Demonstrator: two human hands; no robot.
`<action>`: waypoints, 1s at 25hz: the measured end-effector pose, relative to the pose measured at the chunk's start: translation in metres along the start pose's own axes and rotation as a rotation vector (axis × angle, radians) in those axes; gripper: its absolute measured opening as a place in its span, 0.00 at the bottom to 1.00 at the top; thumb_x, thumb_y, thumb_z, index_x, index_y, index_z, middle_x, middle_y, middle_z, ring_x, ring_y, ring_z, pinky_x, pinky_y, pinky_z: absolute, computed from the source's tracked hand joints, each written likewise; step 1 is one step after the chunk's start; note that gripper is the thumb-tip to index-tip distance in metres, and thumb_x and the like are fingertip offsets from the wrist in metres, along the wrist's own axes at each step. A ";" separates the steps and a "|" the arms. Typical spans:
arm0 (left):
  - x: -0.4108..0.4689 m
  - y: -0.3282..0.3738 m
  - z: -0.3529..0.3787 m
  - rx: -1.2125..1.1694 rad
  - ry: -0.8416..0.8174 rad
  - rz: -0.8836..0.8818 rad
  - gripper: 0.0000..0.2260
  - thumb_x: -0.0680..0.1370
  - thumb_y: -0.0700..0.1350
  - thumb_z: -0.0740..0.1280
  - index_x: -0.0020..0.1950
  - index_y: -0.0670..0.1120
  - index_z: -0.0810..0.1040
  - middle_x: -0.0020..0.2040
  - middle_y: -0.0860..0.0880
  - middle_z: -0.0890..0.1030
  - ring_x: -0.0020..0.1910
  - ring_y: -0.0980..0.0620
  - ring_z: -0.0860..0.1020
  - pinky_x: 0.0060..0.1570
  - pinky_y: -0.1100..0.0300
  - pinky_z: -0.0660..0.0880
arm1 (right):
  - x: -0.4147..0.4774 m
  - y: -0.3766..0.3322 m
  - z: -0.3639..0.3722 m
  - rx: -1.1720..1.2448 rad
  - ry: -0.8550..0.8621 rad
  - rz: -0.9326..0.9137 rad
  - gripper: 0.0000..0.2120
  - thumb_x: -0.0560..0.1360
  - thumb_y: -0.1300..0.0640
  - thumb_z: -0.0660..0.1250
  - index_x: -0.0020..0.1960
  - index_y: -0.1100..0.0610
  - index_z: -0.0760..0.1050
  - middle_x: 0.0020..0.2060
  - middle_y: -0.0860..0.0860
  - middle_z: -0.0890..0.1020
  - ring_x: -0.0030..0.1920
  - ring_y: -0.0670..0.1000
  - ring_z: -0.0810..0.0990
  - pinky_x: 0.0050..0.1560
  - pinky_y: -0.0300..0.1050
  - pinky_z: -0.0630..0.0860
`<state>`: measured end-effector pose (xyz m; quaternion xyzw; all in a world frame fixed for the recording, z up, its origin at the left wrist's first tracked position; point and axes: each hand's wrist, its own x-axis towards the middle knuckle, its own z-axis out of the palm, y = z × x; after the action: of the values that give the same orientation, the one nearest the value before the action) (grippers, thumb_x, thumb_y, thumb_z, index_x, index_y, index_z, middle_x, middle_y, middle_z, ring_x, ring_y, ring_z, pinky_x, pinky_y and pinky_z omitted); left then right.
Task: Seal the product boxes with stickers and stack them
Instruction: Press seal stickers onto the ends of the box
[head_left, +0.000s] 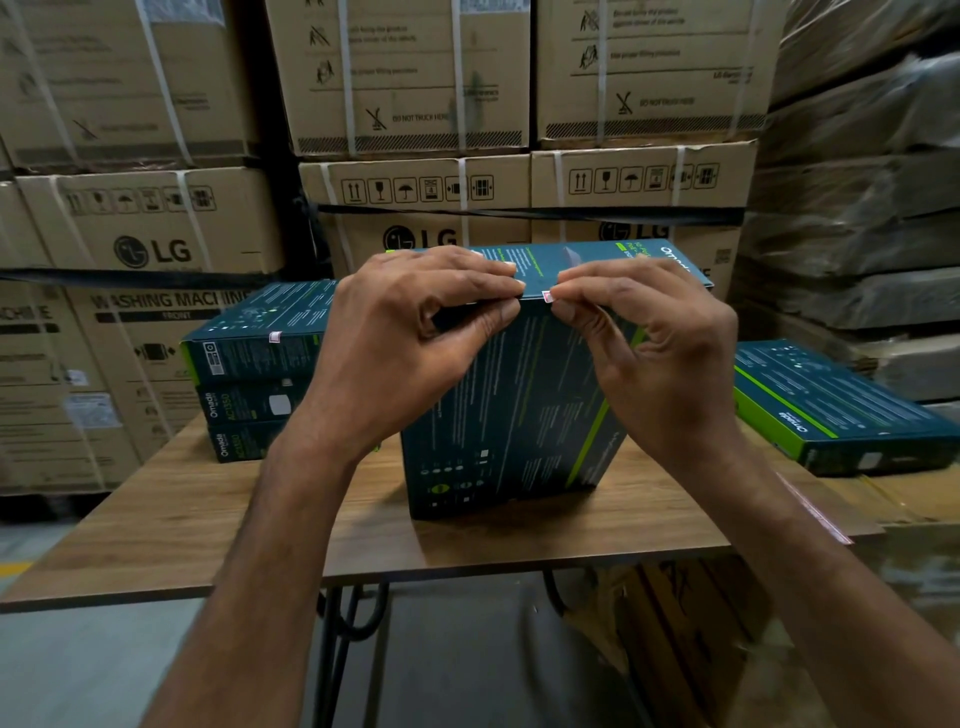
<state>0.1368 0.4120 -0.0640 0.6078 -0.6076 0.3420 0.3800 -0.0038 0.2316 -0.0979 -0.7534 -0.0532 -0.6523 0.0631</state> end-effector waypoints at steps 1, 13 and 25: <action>0.000 0.000 0.000 0.003 -0.004 0.001 0.10 0.80 0.50 0.74 0.60 0.49 0.87 0.60 0.54 0.86 0.62 0.60 0.82 0.63 0.48 0.79 | 0.000 0.000 0.000 -0.002 -0.005 -0.002 0.05 0.81 0.58 0.73 0.52 0.59 0.87 0.51 0.51 0.87 0.53 0.52 0.85 0.54 0.55 0.80; 0.000 -0.001 0.000 -0.016 -0.007 -0.011 0.09 0.80 0.49 0.75 0.59 0.49 0.87 0.60 0.54 0.86 0.62 0.60 0.82 0.63 0.47 0.79 | -0.019 0.008 -0.001 -0.073 -0.036 -0.116 0.11 0.82 0.60 0.70 0.62 0.62 0.84 0.60 0.58 0.84 0.60 0.58 0.82 0.60 0.58 0.78; -0.004 -0.003 0.001 -0.025 -0.004 0.019 0.09 0.79 0.48 0.77 0.58 0.49 0.87 0.59 0.54 0.86 0.63 0.59 0.82 0.64 0.46 0.79 | -0.005 0.011 -0.006 -0.122 -0.101 -0.079 0.11 0.81 0.53 0.72 0.62 0.54 0.84 0.57 0.52 0.84 0.56 0.55 0.79 0.55 0.57 0.76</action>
<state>0.1394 0.4125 -0.0680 0.5980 -0.6183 0.3368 0.3829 -0.0088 0.2194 -0.1026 -0.7852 -0.0463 -0.6174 -0.0116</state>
